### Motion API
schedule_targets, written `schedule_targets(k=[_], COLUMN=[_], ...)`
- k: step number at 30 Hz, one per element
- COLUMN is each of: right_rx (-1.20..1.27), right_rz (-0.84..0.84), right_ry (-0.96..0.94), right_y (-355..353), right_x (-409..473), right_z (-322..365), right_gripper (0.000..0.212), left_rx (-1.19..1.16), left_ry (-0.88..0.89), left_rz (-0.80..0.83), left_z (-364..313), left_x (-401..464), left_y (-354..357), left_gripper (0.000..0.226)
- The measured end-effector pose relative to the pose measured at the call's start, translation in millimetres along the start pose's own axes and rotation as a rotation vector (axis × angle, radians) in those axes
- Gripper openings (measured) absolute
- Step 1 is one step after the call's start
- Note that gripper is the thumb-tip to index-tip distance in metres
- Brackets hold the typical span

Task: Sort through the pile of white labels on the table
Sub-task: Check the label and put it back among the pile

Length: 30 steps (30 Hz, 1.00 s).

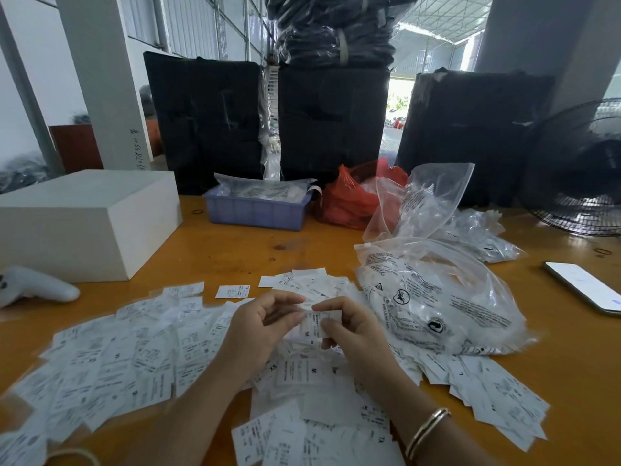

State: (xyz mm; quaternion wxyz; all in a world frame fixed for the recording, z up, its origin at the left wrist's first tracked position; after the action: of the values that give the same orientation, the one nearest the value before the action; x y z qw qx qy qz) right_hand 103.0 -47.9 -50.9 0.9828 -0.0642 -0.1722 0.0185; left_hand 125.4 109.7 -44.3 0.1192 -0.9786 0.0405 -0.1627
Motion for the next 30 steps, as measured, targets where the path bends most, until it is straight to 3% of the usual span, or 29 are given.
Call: schedule_targets(k=[6, 9, 13, 22, 30], right_rx=[0.009, 0.045, 0.178, 0.127, -0.03], right_rz=[-0.008, -0.044, -0.176, -0.205, -0.201], right_ry=[-0.01, -0.034, -0.071, -0.161, -0.236], right_y=[1, -2, -11, -10, -7], right_x=[-2, -2, -1, -1, -3], right_z=[2, 4, 6, 9, 14], right_gripper=[0.026, 0.026, 0.024, 0.02, 0.029], left_rx=[0.115, 0.131, 0.098, 0.046, 0.051], left_ry=[0.009, 0.028, 0.031, 0.025, 0.002], left_rz=[0.005, 0.01, 0.003, 0.022, 0.046], left_z=[0, -2, -1, -3, -2], left_x=[-2, -2, 0, -1, -1], left_y=[2, 0, -1, 1, 2], left_gripper=[0.014, 0.024, 0.001, 0.017, 0.021])
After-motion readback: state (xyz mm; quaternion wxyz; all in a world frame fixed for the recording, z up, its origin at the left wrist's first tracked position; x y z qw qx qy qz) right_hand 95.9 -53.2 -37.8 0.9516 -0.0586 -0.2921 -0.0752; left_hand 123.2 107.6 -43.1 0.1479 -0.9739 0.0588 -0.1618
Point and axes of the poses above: each hand's wrist, its own x-axis towards the middle knuckle, its own y-axis out of the palm, z = x × y, the point moved 5 cm from there along x, towards the middle knuckle, and after that the axes turned 4 degrees about -y, right-handed, at the moved point
